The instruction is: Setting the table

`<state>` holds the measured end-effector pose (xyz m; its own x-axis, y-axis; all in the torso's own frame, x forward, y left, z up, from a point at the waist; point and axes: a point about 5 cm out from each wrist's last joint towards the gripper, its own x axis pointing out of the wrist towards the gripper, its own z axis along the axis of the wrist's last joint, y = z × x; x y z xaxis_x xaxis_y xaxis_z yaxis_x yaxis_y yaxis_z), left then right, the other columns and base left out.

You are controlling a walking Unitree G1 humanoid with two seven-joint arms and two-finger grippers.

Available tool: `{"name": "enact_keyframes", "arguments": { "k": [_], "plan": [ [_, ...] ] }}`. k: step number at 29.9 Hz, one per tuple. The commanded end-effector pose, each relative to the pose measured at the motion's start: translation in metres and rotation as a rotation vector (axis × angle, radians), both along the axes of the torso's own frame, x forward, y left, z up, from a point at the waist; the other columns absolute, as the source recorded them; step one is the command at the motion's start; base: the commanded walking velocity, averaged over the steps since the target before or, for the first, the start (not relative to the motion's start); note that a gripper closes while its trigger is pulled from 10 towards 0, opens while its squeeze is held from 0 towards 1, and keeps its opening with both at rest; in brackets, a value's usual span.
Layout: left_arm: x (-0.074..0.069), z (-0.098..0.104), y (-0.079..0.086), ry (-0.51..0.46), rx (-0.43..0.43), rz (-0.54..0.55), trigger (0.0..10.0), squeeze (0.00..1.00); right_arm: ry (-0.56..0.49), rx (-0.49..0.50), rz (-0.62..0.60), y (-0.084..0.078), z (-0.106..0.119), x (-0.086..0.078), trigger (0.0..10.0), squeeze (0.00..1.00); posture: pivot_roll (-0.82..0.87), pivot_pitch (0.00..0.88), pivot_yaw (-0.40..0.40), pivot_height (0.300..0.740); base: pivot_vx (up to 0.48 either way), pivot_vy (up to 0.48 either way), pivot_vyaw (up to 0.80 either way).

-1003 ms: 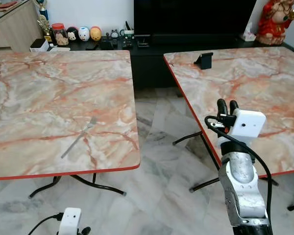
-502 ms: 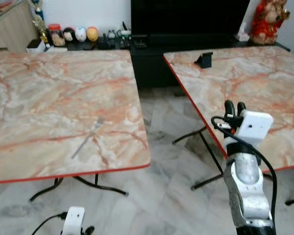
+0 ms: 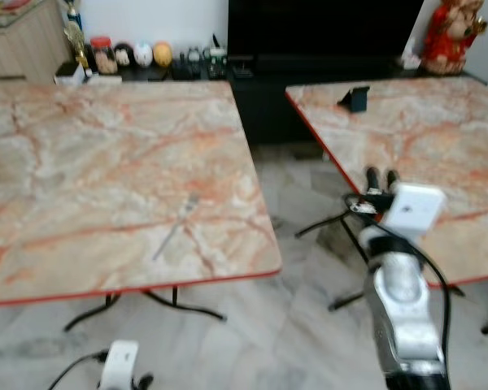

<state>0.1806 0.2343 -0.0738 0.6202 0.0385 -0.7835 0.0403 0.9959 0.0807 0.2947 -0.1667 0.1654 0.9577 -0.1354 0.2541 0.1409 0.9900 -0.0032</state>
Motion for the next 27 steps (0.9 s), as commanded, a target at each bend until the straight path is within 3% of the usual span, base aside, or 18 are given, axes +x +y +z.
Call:
{"name": "enact_keyframes", "arguments": {
  "k": [1,27],
  "plan": [
    [-0.002,-0.0031,-0.0072,0.018,-0.015,-0.008,10.0,0.0,-0.007,-0.006,-0.024,-0.0071,0.0024,-0.0005,10.0,0.0,-0.02,0.0,-0.022,0.74,0.0,0.27,0.0],
    [-0.0014,-0.0027,-0.0069,0.017,-0.015,-0.006,10.0,0.0,-0.013,0.004,-0.018,-0.0036,0.0036,0.0011,10.0,0.0,-0.01,0.0,-0.02,0.74,0.0,0.27,0.0]
  ]
}}
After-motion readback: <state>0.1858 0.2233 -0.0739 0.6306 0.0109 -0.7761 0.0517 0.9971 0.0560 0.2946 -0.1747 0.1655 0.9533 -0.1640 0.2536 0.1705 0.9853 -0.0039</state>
